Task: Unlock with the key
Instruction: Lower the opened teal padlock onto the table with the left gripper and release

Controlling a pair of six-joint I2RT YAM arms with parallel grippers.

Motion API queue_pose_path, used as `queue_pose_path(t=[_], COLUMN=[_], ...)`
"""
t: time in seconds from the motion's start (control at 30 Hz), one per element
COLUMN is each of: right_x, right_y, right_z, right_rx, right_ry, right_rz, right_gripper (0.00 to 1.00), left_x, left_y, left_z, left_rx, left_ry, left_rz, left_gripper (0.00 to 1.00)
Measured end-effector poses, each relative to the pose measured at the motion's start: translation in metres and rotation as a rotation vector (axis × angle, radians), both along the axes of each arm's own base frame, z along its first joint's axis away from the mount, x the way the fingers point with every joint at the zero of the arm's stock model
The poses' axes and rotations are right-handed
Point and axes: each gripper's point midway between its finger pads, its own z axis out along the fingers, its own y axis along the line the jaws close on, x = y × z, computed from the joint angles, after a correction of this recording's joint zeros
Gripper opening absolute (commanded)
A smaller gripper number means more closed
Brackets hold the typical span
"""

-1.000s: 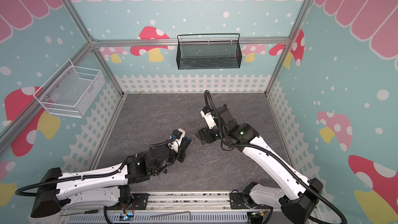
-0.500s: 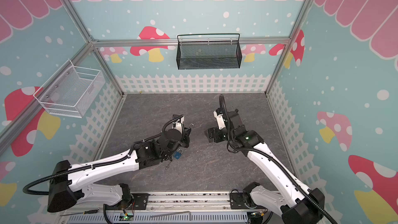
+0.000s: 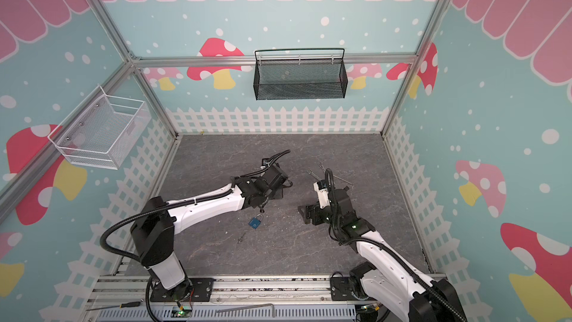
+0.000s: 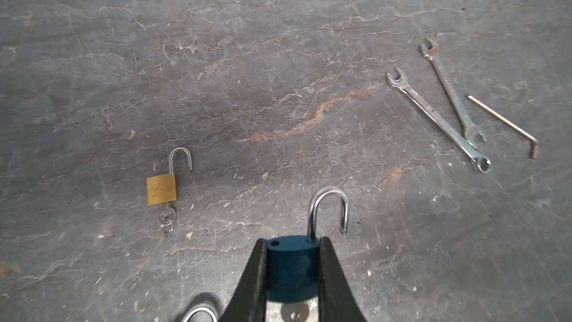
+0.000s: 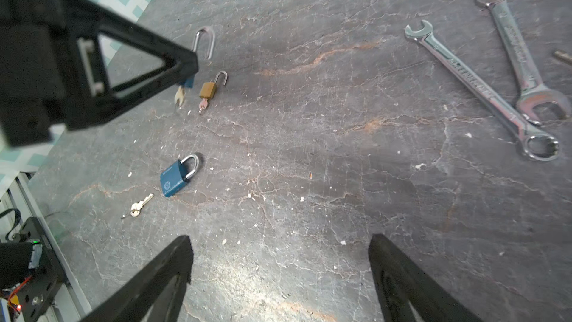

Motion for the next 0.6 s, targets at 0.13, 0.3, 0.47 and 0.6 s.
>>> queue_pose_path(t=[0.13, 0.3, 0.47, 0.6], right_x=[-0.001, 0.007, 0.008, 0.008], right_y=[0.001, 0.004, 0.005, 0.006], right_z=[-0.005, 0.003, 0.0, 0.003], right_rx=[0.018, 0.041, 0.042, 0.048], right_ry=[-0.026, -0.071, -0.069, -0.079], right_rz=[0.006, 0.005, 0.006, 0.008], right_gripper=[0.92, 0.91, 0.91, 0.91], left_x=[0.014, 0.022, 0.031, 0.036], left_y=[-0.002, 0.001, 0.0, -0.001], left_z=[-0.021, -0.047, -0.064, -0.074], left_rx=[0.006, 0.03, 0.047, 0.06], left_ry=[0.051, 0.107, 0.137, 0.154], left_rz=[0.031, 0.063, 0.081, 0.089], left_gripper=[0.0, 0.0, 0.0, 0.0])
